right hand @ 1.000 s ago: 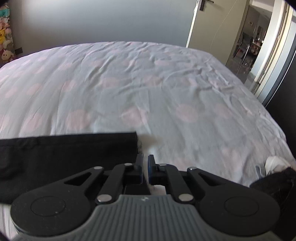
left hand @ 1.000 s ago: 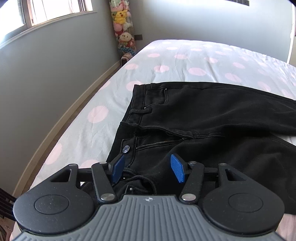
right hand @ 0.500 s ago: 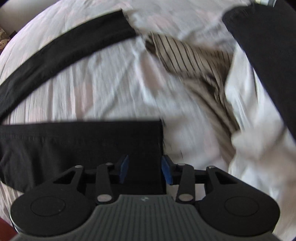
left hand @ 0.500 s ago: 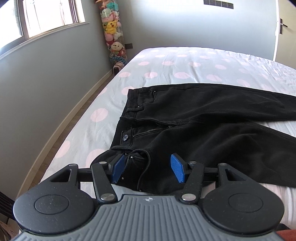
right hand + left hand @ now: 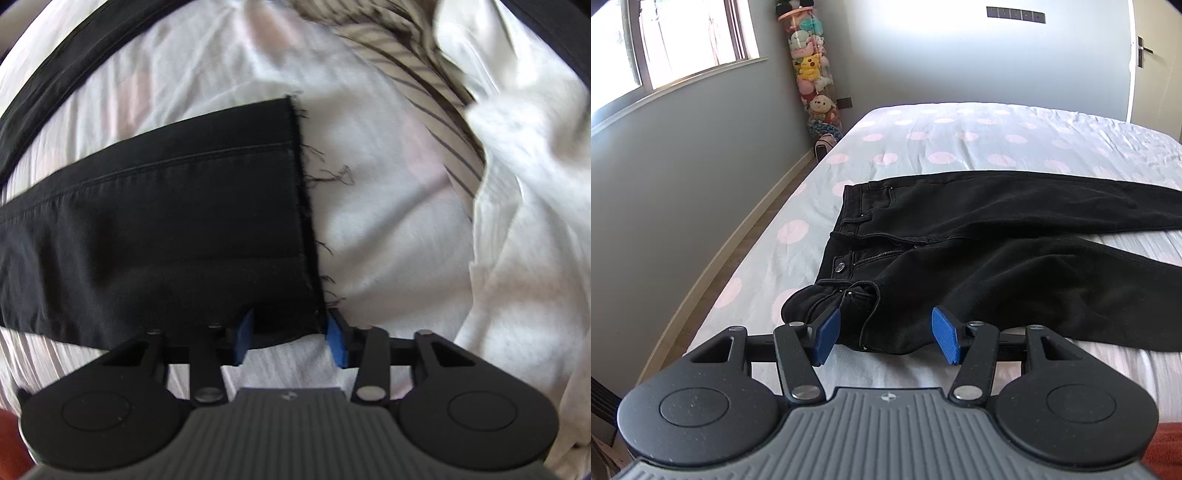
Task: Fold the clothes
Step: 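Grasp the jeans leg hem with the right gripper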
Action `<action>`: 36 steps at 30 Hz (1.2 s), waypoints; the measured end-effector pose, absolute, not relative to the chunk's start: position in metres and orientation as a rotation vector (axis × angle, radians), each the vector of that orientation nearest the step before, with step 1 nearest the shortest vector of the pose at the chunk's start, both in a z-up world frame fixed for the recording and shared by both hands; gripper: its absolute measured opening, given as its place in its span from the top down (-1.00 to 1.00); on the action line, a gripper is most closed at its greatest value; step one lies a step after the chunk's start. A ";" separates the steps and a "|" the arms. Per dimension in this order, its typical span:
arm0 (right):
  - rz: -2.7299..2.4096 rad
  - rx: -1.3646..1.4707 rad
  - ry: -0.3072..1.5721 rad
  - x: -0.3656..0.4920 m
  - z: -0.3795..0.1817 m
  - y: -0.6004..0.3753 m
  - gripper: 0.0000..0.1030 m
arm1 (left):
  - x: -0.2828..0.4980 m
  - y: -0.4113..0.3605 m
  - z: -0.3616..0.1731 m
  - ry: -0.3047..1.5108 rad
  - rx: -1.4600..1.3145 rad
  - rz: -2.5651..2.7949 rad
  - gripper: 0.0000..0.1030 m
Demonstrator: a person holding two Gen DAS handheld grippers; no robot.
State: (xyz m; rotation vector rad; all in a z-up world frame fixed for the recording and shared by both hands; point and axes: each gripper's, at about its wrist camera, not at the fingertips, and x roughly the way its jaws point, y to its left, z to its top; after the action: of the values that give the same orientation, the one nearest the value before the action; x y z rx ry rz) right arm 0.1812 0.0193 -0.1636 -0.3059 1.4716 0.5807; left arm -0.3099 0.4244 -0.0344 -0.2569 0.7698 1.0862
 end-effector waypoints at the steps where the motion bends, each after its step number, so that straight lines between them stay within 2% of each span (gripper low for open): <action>1: 0.598 -0.321 1.445 0.179 -0.159 0.020 0.74 | -0.310 0.423 -0.035 0.778 -0.247 1.084 -0.27; 8: 0.700 -0.070 1.253 0.196 -0.081 -0.015 0.81 | -0.296 0.419 -0.050 0.903 -0.111 1.029 -0.36; 9: 0.699 -0.045 1.203 0.200 -0.064 -0.019 1.00 | -0.292 0.417 -0.055 0.934 -0.064 1.019 -0.39; 12: 0.530 -0.137 0.914 0.217 -0.008 -0.034 1.00 | -0.280 0.408 -0.074 1.026 0.090 0.967 -0.48; 13: 0.495 -0.120 0.896 0.228 0.000 -0.042 1.00 | -0.276 0.406 -0.082 1.051 0.130 0.945 -0.48; 17: 0.528 -0.064 1.041 0.251 -0.003 -0.057 1.00 | -0.265 0.403 -0.109 1.113 0.188 0.888 -0.48; 19: 0.586 -0.118 1.116 0.236 -0.021 -0.045 0.90 | -0.259 0.404 -0.119 1.128 0.202 0.872 -0.48; 26: 0.924 -0.488 1.271 0.156 -0.088 0.022 0.80 | -0.247 0.412 -0.133 1.155 0.235 0.848 -0.48; 28: 1.010 -0.610 1.288 0.138 -0.099 0.047 0.61 | -0.246 0.415 -0.133 1.152 0.232 0.849 -0.48; 29: 1.045 -0.678 1.298 0.129 -0.105 0.058 0.42 | -0.246 0.416 -0.133 1.147 0.228 0.853 -0.48; 30: 1.074 -0.748 1.311 0.123 -0.111 0.065 0.35 | -0.246 0.417 -0.132 1.143 0.223 0.855 -0.48; 32: 1.103 -0.861 1.328 0.112 -0.121 0.079 0.32 | -0.245 0.418 -0.131 1.138 0.213 0.858 -0.48; 36: 1.112 -1.025 1.331 0.103 -0.140 0.100 0.06 | -0.247 0.420 -0.134 1.142 0.206 0.856 -0.48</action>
State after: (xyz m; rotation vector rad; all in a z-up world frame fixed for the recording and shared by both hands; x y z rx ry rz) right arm 0.1027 0.1004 -0.1399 -1.0250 1.3307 1.1123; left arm -0.2470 0.4197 -0.1340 0.2059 1.1416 0.8563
